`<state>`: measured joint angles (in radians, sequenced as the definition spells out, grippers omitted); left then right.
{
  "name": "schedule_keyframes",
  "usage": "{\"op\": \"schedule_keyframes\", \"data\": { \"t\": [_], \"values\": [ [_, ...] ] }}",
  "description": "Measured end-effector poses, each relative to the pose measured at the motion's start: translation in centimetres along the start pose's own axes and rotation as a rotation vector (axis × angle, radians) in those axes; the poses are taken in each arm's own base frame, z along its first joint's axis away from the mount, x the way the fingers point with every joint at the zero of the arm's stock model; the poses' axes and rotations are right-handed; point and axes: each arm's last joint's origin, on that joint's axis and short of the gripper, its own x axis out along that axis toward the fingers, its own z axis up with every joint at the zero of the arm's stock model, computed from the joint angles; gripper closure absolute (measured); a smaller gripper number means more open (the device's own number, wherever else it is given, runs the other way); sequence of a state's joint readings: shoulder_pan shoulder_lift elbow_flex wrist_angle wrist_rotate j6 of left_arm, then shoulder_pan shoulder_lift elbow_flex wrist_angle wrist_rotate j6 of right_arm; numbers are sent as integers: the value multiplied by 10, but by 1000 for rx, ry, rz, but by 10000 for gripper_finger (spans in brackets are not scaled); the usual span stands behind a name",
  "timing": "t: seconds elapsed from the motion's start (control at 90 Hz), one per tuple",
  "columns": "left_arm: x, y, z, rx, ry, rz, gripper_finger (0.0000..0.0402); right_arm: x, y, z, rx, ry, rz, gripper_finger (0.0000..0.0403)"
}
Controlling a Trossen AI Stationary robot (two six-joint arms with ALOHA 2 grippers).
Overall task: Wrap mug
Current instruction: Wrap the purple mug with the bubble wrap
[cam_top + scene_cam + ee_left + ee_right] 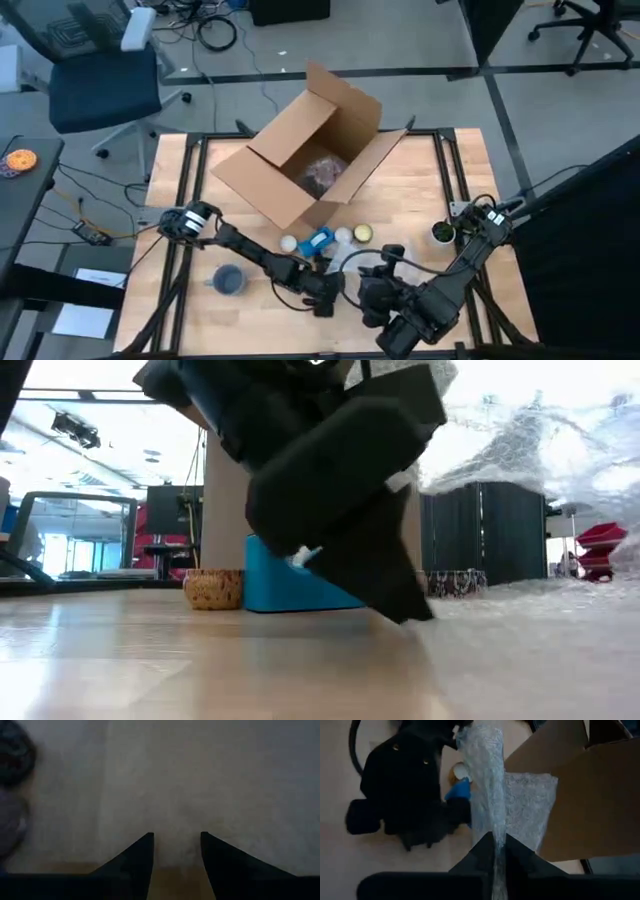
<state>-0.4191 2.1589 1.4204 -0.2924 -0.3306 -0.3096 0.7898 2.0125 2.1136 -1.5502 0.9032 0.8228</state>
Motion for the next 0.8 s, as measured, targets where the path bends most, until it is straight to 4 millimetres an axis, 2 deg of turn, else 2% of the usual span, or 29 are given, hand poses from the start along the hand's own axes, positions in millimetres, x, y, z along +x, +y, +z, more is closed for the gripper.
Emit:
{"op": "schedule_keyframes", "data": {
  "t": [0.2,0.356,0.522,0.678,0.8],
  "values": [
    [-10,-2,-22,13,191,88,254,3,10,-17,59,133,58,403],
    [-22,-13,-37,64,260,172,254,13,24,-41,105,306,91,403],
    [-34,-23,-50,96,312,233,254,16,40,-66,153,470,130,403],
    [-44,-36,-53,149,314,234,254,11,43,-71,164,473,128,403],
    [-56,-48,-43,236,285,245,254,13,43,-70,164,439,111,403]
  ]
}}
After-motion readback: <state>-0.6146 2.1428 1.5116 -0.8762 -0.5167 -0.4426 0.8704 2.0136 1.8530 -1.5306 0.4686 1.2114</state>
